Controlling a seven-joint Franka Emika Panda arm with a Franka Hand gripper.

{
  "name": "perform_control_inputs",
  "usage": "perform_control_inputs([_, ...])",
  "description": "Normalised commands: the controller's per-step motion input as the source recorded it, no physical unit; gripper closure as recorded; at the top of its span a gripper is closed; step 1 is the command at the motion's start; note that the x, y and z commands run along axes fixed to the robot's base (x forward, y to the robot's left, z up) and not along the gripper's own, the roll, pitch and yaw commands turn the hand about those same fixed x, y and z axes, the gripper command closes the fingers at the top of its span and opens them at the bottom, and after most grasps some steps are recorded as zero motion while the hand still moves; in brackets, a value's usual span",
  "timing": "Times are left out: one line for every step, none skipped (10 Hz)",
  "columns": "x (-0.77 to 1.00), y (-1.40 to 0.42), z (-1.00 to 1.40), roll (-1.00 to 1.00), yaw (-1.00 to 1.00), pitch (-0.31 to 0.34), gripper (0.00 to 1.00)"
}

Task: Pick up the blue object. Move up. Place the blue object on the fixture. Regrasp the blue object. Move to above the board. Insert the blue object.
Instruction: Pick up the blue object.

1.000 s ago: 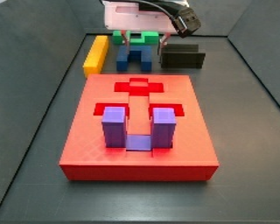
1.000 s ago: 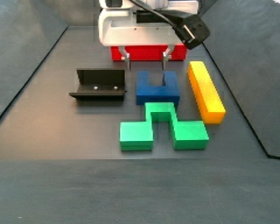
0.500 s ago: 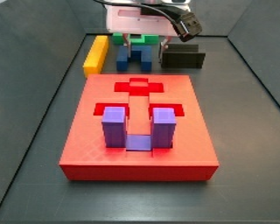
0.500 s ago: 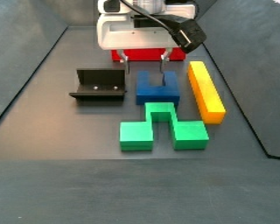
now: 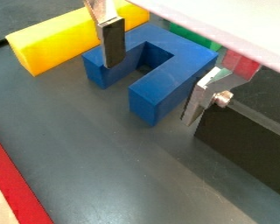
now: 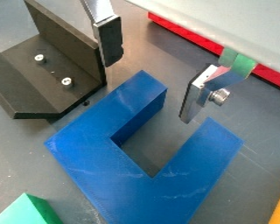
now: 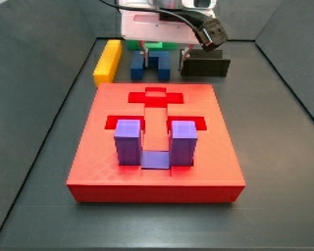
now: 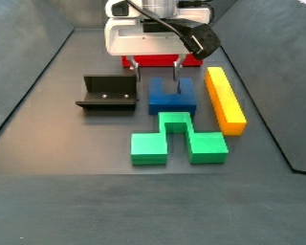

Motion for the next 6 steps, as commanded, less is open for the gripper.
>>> perform_control_inputs([0.0,0.0,-0.02,0.03,0.0,0.0,0.0])
perform_control_inputs([0.0,0.02,-0.04,0.05,0.0,0.001,0.0])
perform_control_inputs([-0.15,0.04,-0.13,0.09,0.0,0.0,0.0])
perform_control_inputs([-0.25,0.0,-0.19,0.08,0.0,0.0,0.0])
perform_control_inputs([-0.33,0.0,-0.18,0.03,-0.03,0.0,0.0])
perform_control_inputs([-0.36,0.0,-0.15,0.01,-0.04,0.0,0.0])
